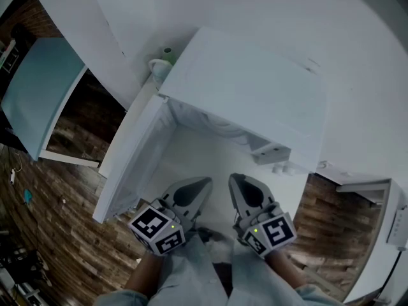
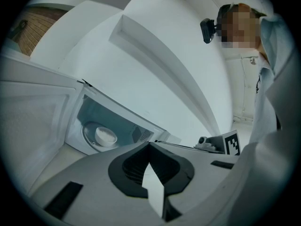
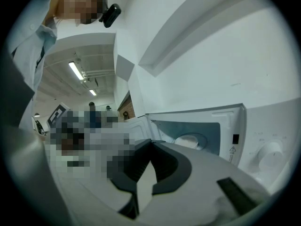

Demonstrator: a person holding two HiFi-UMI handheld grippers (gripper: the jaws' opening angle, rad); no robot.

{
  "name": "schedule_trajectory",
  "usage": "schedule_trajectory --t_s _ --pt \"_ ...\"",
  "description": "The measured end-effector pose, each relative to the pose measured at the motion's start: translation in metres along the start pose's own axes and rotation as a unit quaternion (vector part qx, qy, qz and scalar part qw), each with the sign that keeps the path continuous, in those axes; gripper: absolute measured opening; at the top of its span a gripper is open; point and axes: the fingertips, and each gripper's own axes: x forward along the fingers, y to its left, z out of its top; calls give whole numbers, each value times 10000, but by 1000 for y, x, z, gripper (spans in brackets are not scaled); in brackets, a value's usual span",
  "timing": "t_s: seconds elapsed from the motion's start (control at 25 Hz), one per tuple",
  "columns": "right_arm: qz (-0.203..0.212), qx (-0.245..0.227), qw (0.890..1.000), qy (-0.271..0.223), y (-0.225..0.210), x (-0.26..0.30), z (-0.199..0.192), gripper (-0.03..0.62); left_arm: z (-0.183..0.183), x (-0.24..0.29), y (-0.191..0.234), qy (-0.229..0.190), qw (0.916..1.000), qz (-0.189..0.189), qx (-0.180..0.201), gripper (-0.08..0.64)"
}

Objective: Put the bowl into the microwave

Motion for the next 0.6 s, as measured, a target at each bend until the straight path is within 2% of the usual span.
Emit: schedule_trajectory --t_s 0.6 --pt "75 -25 9999 91 -1 3 -4 3 -4 4 0 58 10000 -41 -30 -2"
